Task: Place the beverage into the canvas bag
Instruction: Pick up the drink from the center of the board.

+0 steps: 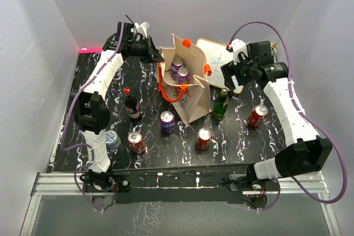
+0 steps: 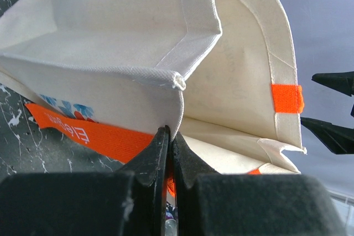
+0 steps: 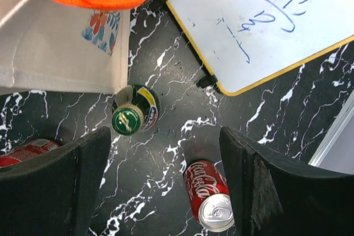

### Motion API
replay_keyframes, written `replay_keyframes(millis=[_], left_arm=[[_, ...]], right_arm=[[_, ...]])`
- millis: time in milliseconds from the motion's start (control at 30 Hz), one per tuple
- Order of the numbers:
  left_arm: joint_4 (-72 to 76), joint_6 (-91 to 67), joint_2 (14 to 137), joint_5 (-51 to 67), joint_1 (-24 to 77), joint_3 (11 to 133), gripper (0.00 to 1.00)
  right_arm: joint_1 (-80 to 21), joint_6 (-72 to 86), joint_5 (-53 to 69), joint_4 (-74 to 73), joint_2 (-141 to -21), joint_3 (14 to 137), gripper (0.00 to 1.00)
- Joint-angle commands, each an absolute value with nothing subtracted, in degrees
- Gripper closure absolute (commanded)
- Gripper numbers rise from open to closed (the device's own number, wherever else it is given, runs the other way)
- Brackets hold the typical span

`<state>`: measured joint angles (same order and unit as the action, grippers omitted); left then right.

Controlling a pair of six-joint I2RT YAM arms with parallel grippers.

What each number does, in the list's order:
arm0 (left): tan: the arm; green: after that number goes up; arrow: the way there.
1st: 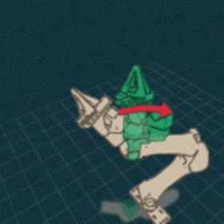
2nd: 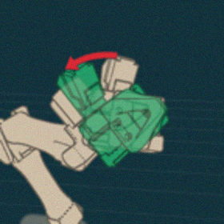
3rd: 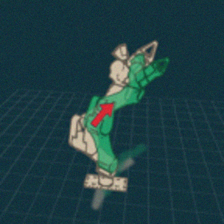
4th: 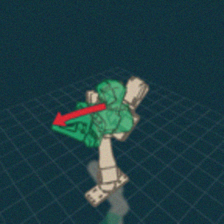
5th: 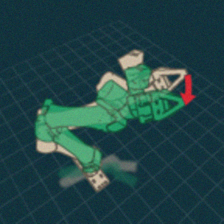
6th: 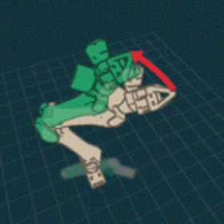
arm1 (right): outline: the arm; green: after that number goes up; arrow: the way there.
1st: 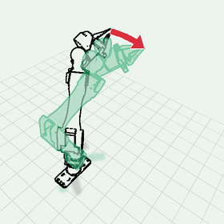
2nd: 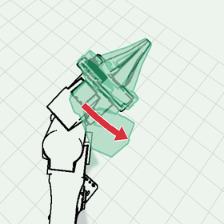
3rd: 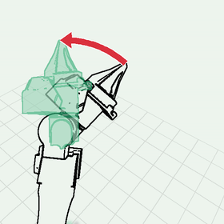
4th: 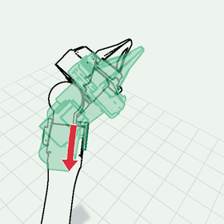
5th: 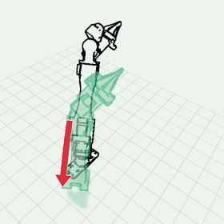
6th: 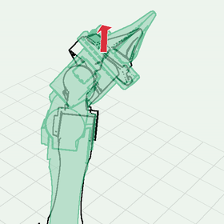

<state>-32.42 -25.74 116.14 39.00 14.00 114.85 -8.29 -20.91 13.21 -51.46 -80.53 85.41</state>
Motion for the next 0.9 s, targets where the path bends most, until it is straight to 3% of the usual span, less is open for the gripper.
replay_keyframes(millis=[0, 500, 867], left_arm=[[-34.3, -28.5, 110.4, 40.7, 15.3, 112.8, 1.00], [-33.8, -28.9, 106.1, 41.7, 16.3, 106.7, 1.00], [-35.0, -27.4, 106.5, 40.5, 16.3, 107.4, 1.00]], right_arm=[[-7.5, -22.0, 14.4, -52.7, -78.0, 84.1, 0.18], [-7.6, -23.9, 23.2, -53.6, -80.0, 86.5, 0.20], [-7.7, -19.2, 17.8, -50.6, -83.1, 83.6, 0.25]])
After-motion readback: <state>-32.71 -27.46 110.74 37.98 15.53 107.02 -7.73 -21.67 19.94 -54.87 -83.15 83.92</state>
